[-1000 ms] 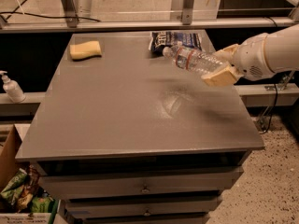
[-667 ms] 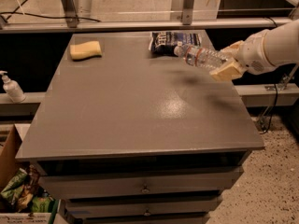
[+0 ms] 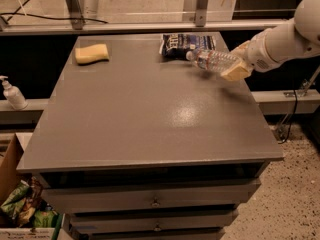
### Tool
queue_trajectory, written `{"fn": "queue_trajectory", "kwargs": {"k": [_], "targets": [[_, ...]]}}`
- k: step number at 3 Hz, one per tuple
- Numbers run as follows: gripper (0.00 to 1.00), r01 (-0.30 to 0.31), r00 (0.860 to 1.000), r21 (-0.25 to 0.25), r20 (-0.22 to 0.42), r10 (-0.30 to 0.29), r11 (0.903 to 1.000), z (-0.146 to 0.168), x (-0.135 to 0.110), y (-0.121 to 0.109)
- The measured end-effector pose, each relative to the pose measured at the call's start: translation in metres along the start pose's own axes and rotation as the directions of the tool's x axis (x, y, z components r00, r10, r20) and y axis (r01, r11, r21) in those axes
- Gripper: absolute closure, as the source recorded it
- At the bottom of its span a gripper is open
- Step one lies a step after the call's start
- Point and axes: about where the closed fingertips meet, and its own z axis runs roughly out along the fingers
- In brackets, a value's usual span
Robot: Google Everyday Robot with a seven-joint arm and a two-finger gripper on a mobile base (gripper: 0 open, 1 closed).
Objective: Move water bottle near blue chip bag
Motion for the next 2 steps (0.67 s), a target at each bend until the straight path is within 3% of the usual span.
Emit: {"fn": "queue_trajectory", "kwargs": {"k": [2], "targets": [[0.59, 0.030, 1.000, -0.038, -0.002, -0.030, 0.9988, 0.029, -0.016, -0.009]]}}
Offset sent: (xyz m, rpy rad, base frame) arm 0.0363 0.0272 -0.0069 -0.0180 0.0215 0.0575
